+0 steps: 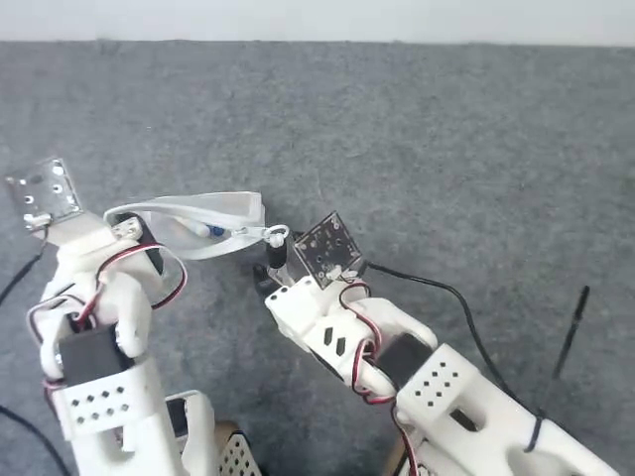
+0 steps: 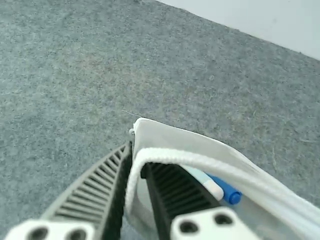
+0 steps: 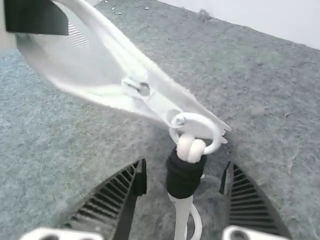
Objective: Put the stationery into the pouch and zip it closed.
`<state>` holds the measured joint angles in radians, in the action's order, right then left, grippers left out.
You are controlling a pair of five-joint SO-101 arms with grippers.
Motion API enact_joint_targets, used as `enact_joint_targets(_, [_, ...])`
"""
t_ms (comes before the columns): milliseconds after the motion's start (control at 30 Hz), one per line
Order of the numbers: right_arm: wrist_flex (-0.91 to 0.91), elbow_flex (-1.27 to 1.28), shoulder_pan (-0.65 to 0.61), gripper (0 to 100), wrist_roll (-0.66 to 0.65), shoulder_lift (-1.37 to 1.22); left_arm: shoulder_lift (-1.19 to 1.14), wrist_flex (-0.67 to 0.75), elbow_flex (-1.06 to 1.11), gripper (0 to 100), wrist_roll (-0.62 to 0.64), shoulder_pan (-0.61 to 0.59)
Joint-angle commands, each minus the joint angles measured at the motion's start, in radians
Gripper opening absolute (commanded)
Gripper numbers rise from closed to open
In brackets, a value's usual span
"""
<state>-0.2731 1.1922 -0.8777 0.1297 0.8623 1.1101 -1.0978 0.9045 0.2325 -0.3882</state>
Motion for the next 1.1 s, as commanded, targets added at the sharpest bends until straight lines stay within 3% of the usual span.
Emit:
enact_joint_targets(0, [0.030, -0.058, 0.012, 23.6, 0.009, -0.005, -0.035, 0.012, -0.024, 1, 0.021, -0.005])
enact_joint_targets(233, [0.025, -0.058, 0.013, 12.5, 0.008, 0.028, -0.035, 0.012, -0.022, 1, 0.021, -0.005])
enact_joint_targets(933, [0.027, -0.026, 0.039, 11.7, 0.006, 0.097, -0.035, 0.012, -0.021, 1, 0.021, -0.005])
enact_joint_targets(1067, [0.030, -0.026, 0.039, 2.2, -0.041, 0.108, -0.035, 0.012, -0.021, 1, 0.021, -0.005])
